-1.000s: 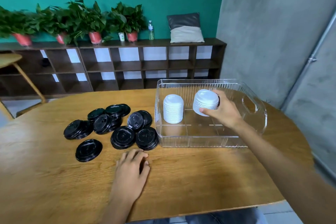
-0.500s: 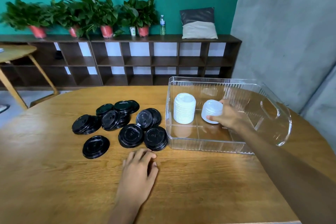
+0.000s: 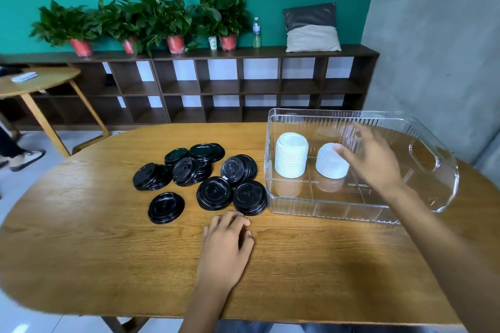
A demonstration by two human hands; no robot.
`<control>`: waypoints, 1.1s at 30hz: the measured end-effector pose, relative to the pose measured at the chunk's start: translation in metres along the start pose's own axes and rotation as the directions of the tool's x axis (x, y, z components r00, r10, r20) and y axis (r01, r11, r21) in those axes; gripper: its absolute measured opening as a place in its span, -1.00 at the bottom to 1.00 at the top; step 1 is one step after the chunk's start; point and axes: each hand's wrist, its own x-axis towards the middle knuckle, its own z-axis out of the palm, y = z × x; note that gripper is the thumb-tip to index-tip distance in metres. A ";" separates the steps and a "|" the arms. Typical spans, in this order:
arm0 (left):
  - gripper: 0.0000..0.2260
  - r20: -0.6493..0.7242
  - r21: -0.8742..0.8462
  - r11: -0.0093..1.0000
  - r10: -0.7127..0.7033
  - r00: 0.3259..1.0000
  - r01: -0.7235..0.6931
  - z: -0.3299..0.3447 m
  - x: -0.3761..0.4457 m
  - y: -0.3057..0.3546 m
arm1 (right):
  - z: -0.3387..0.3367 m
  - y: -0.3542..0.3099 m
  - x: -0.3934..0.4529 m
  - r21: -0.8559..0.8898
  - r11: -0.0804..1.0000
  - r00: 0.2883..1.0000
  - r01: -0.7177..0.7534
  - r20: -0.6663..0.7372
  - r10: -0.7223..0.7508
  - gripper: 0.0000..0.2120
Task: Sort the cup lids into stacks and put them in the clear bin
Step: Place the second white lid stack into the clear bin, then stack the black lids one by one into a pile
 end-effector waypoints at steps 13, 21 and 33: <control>-0.57 -0.049 -0.086 0.994 -0.070 0.996 0.066 -0.002 0.000 0.001 | 0.050 -0.007 -0.171 0.033 0.944 0.925 0.328 0.189 -0.328 -0.84; -0.20 -0.011 -0.083 0.992 -0.098 0.995 0.097 0.007 0.042 0.012 | 0.051 -0.002 -0.171 0.057 0.954 0.928 0.295 0.218 -0.301 -0.83; -0.39 -0.028 -0.286 0.943 -0.184 0.983 0.169 0.007 0.042 0.007 | 0.052 0.001 -0.171 0.088 0.955 0.933 0.284 0.203 -0.296 -0.85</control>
